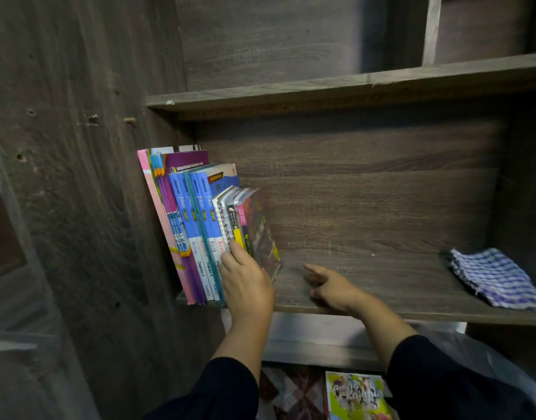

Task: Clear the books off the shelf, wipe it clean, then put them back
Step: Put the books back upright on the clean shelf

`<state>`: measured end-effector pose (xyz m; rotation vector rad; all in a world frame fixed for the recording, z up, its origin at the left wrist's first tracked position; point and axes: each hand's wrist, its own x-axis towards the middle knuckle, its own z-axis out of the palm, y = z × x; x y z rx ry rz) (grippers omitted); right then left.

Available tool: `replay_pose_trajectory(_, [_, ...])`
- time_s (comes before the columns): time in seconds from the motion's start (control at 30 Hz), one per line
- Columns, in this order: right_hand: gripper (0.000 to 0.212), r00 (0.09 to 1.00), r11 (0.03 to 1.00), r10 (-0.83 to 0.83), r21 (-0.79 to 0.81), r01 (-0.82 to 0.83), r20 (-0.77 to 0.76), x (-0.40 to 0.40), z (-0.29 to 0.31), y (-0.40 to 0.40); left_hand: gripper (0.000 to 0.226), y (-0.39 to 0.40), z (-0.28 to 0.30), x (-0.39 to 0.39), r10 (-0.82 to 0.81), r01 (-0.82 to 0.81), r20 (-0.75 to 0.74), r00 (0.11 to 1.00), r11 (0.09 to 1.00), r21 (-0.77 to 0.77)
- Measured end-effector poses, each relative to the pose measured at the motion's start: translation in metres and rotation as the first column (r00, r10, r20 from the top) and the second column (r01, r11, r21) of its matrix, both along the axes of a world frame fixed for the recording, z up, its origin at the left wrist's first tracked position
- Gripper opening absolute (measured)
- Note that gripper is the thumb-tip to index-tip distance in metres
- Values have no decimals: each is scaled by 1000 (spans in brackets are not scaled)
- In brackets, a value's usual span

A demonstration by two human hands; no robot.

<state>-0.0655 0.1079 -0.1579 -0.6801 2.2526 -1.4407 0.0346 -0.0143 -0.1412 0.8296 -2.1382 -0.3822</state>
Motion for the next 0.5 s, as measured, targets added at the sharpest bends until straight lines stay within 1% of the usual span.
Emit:
replay_pose_trajectory(0.07, [68,999,999,-32,18,32,-3,-5,-1,12,94,-1,0,0,16,-15,11,1000,998,-59])
replay_pose_trajectory(0.13, [65,998,998,-59,18,59,5,-9,0,22,105,-4,0,-2,41,-39,5,999,984,-172])
replay_pose_trajectory(0.2, [63,998,997,-66,42,67,-6,-11,1,31,104,-5,-1,-1,39,-36,7,999,956,-290])
replay_pose_trajectory(0.23, [62,998,996,-68,49,69,-12,-12,2,35,99,-6,-2,-1,14,-11,6,1000,931,-366])
replay_pose_trajectory(0.27, [61,998,996,-68,54,68,-9,-13,1,37,92,-7,-4,-1,-26,33,21,999,886,-463])
replay_pose_trajectory(0.3, [61,998,996,-68,57,67,2,-13,0,38,83,-6,-3,-1,-73,112,91,993,819,-563])
replay_pose_trajectory(0.33, [60,998,996,-66,58,65,12,-12,0,39,71,-5,-1,-2,-75,191,199,977,720,-667])
replay_pose_trajectory(0.37, [59,998,996,-68,61,67,14,-12,0,39,57,-2,0,-3,-49,299,340,939,607,-737])
replay_pose_trajectory(0.4, [57,998,995,-67,68,66,10,-10,0,39,43,-1,0,-4,-9,421,486,874,514,-748])
replay_pose_trajectory(0.43, [56,997,995,-73,72,73,4,-9,1,39,36,-1,-2,-9,41,525,612,790,471,-709])
replay_pose_trajectory(0.47, [55,997,995,-77,71,77,1,-8,1,39,38,-4,-3,-13,112,566,686,719,479,-671])
replay_pose_trajectory(0.5, [54,997,994,-81,71,80,1,-8,1,39,42,-6,-4,-16,201,563,708,677,478,-674])
